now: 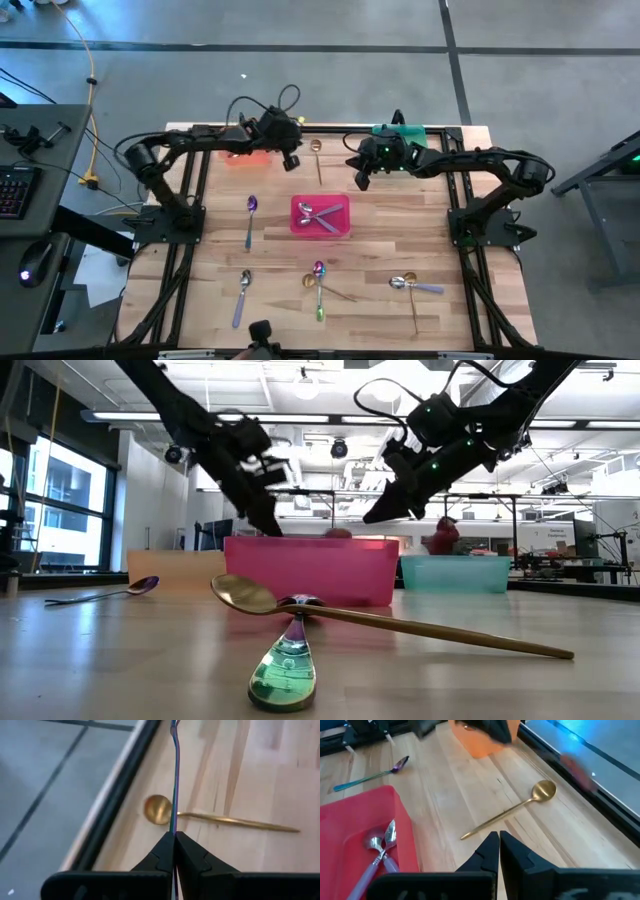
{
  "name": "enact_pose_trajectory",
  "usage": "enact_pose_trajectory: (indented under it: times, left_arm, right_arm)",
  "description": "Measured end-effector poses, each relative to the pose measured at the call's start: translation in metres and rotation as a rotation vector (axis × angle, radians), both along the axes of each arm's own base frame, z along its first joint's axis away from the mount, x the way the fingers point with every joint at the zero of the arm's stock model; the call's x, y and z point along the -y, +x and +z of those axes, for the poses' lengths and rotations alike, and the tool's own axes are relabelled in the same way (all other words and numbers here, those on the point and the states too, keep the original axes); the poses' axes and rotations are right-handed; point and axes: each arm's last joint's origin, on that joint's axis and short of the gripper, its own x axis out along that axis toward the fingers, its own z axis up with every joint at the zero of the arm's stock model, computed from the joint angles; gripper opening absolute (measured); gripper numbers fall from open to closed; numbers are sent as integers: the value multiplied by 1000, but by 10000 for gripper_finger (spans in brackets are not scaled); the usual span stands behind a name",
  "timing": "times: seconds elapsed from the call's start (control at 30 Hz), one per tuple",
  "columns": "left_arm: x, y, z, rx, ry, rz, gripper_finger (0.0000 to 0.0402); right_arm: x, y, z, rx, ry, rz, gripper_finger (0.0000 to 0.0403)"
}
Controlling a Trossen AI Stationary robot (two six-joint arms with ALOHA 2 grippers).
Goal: Sort silverware by color (type)
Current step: Put the green spoon into the orange bin
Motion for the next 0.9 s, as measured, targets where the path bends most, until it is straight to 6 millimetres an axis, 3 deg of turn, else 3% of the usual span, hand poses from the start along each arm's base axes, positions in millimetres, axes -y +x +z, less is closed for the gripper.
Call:
enact_pose_trajectory:
  times: [0.13,0.23,0.53,0.9]
  left_arm:
    - [2,-20,35,48,46,66,0]
    - [5,-41,46,89,38,128,0]
    - [26,-108,25,122,-30,386,0]
    - [46,-142,-1,48,5,510,0]
  right_arm:
    - [1,0,0,-1,-3,-1,0]
    - [2,-1,0,-6,-12,2,0]
    - [10,-5,0,-11,-15,-24,0]
    - [16,-9,-1,-16,-3,-70,0]
